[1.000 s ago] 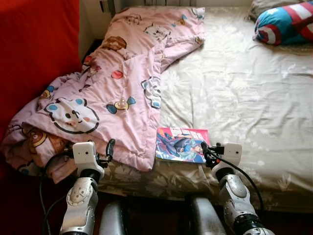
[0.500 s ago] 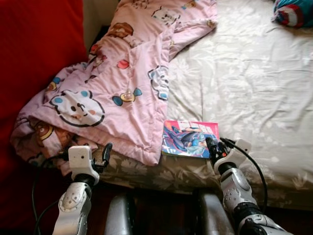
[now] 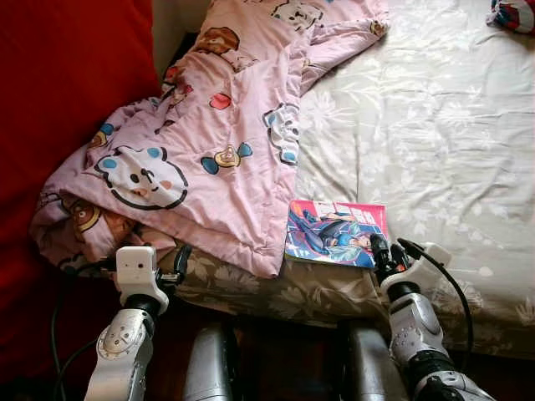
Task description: Clean up the room
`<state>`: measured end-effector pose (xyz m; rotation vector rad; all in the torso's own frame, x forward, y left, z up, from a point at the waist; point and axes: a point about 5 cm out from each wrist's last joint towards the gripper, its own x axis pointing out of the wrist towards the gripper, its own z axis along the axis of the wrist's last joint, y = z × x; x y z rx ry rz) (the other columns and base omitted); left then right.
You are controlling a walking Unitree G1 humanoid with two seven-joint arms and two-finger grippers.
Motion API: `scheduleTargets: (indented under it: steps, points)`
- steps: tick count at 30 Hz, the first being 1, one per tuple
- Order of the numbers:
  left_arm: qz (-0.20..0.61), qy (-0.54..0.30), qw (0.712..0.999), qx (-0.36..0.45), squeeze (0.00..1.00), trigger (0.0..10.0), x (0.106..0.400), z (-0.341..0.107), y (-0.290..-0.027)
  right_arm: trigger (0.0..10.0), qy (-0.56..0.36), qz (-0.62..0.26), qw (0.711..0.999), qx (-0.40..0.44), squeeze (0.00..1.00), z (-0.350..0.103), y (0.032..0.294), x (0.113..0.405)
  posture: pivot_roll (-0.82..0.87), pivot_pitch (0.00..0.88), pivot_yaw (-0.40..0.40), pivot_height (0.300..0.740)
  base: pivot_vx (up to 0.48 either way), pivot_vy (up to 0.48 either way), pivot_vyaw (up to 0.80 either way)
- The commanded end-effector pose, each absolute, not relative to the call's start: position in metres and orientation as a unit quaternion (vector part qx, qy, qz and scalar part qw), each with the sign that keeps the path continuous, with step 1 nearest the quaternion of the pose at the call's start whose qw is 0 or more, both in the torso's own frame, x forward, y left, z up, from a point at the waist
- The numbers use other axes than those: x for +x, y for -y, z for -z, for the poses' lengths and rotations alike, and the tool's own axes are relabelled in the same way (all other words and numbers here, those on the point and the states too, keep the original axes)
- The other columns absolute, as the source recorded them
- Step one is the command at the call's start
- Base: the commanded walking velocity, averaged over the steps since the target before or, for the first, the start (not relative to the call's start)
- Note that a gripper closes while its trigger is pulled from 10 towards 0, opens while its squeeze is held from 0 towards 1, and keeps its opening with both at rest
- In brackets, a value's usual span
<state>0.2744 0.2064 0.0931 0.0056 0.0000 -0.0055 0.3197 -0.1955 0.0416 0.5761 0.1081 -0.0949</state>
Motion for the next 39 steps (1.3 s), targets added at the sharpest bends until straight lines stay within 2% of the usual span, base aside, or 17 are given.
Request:
scheduleTargets:
  steps: [1, 19, 31, 37, 39]
  points:
    - [0.0, -0.013, 1.0, 0.02, 0.0, 10.0, 0.271, -0.09, -0.212, 10.0, -0.073, 0.05, 0.952, 0.292, 0.0, -0.03, 0.192, 0.311, 0.06, 0.261, 0.127, 0.565, 0.0, 0.0, 0.0]
    - [0.001, -0.015, 1.0, 0.026, 0.0, 10.0, 0.27, -0.093, -0.215, 10.0, -0.09, 0.056, 0.93, 0.353, 0.0, -0.018, 0.194, 0.304, 0.07, 0.268, 0.146, 0.565, 0.0, 0.0, 0.0]
    - [0.008, -0.014, 0.999, 0.028, 0.0, 10.0, 0.271, -0.096, -0.214, 10.0, -0.096, 0.05, 0.884, 0.455, 0.0, -0.005, 0.198, 0.291, 0.08, 0.276, 0.166, 0.565, 0.0, 0.0, 0.0]
    - [0.01, -0.014, 0.999, 0.029, 0.0, 10.0, 0.272, -0.096, -0.214, 10.0, -0.111, 0.065, 0.878, 0.461, 0.0, 0.003, 0.2, 0.284, 0.08, 0.275, 0.168, 0.565, 0.0, 0.0, 0.0]
    - [0.012, -0.014, 0.999, 0.028, 0.0, 10.0, 0.272, -0.097, -0.212, 10.0, -0.115, 0.068, 0.868, 0.478, 0.0, 0.007, 0.2, 0.28, 0.08, 0.276, 0.17, 0.565, 0.0, 0.0, 0.0]
